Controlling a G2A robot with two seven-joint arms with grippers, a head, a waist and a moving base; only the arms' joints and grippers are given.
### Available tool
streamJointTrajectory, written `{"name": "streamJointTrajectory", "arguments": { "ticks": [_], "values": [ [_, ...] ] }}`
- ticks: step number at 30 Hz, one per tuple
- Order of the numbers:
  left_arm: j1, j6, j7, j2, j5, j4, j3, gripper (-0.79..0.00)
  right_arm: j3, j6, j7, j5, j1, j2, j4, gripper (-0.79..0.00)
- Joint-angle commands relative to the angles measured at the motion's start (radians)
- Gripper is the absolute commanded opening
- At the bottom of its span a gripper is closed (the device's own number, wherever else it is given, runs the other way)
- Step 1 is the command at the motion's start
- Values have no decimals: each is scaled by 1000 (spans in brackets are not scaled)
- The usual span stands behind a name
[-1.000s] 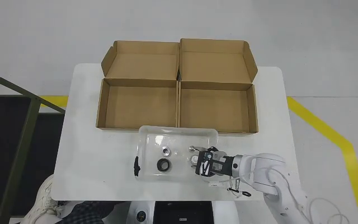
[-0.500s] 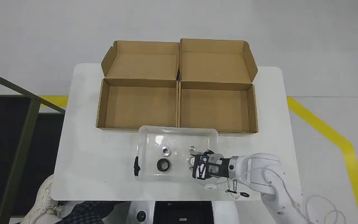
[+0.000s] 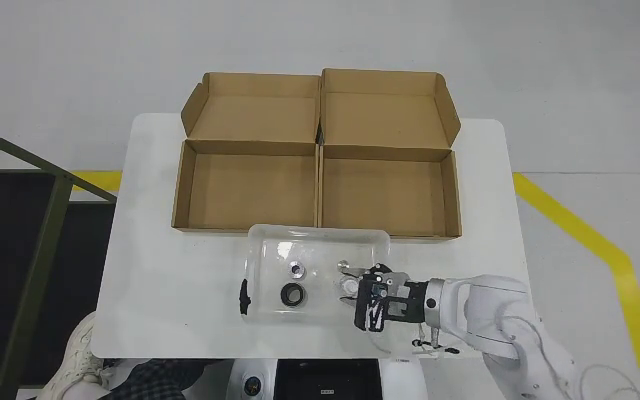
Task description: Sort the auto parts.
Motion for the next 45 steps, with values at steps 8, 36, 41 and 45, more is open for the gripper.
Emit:
{"name": "streamJointTrajectory", "arguments": {
  "ticks": [8,36,41,45],
  "values": [
    [0,0,0,0,0,0,0,0,27,-43,-168,144,29,7,74,-785],
    [0,0,0,0,0,0,0,0,103,24,-580,380,124,-2,217,-785],
    [0,0,0,0,0,0,0,0,108,30,-593,387,127,-2,224,-785],
    [0,0,0,0,0,0,0,0,112,33,-596,387,128,-2,225,-785]
  ]
}}
